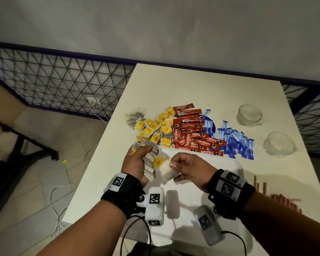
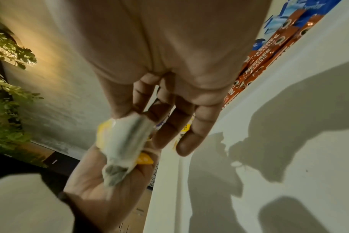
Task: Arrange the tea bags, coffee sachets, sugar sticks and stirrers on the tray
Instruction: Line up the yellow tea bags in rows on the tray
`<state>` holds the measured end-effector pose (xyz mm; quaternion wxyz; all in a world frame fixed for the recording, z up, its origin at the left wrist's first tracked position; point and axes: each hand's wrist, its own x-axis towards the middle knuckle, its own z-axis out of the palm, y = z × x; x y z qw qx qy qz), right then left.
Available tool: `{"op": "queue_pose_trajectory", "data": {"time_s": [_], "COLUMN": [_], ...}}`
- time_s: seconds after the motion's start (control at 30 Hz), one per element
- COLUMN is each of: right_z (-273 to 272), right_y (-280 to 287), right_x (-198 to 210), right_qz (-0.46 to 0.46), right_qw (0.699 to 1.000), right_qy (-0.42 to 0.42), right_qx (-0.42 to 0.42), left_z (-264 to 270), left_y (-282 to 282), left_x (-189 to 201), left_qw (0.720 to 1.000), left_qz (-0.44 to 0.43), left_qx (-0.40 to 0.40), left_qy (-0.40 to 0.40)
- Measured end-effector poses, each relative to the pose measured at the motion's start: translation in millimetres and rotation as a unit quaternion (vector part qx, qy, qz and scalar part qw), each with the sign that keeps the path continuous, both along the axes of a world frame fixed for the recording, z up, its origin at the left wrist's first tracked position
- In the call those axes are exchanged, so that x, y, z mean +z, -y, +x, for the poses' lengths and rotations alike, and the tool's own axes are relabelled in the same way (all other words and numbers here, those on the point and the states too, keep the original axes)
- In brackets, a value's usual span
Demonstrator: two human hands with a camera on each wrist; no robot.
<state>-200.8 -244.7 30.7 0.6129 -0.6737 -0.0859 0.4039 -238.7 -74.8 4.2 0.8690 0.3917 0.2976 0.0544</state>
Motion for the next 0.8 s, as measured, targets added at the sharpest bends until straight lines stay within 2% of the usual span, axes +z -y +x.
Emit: {"op": "queue_pose_trajectory", "data": {"time_s": [0.1, 0.2, 0.3, 0.4, 0.5, 0.63, 0.73, 0.8], "right_z": [4.8, 10.6, 18.7, 24.2, 24.2, 23.5, 23.7, 22.1], "right_y": [8.4, 15.4, 19.1, 15.6, 7.1, -1.4, -2.7, -3.5], "right_x": [3.1, 5.4, 11.3, 16.8, 22.9, 23.3, 19.0, 20.3], "right_qz": [0.019, 0.032, 0.037, 0.027, 0.04, 0.033, 0.023, 0.03], "right_qw": [0.999, 0.992, 0.983, 0.976, 0.973, 0.971, 0.971, 0.973], "right_qy": [0.035, 0.077, 0.109, 0.158, 0.178, 0.191, 0.191, 0.185], "right_qx": [-0.032, -0.091, -0.144, -0.15, -0.141, -0.139, -0.142, -0.133], "left_z": [-2.6, -6.8, -14.4, -21.5, -19.3, -14.3, -15.8, -17.6], "left_y": [-15.5, -34.7, -42.1, -24.3, -8.0, -6.9, -8.5, -9.8], "left_x": [2.5, 8.8, 26.1, 50.4, 59.7, 60.2, 62.0, 65.9], "left_qw": [0.998, 0.998, 0.992, 0.959, 0.936, 0.917, 0.923, 0.936], "left_qz": [-0.036, -0.048, 0.049, 0.183, 0.228, 0.278, 0.271, 0.231], "left_qx": [-0.048, -0.044, -0.099, -0.179, -0.238, -0.265, -0.243, -0.224], "left_qy": [0.011, 0.009, 0.063, 0.121, 0.122, 0.11, 0.124, 0.142]}}
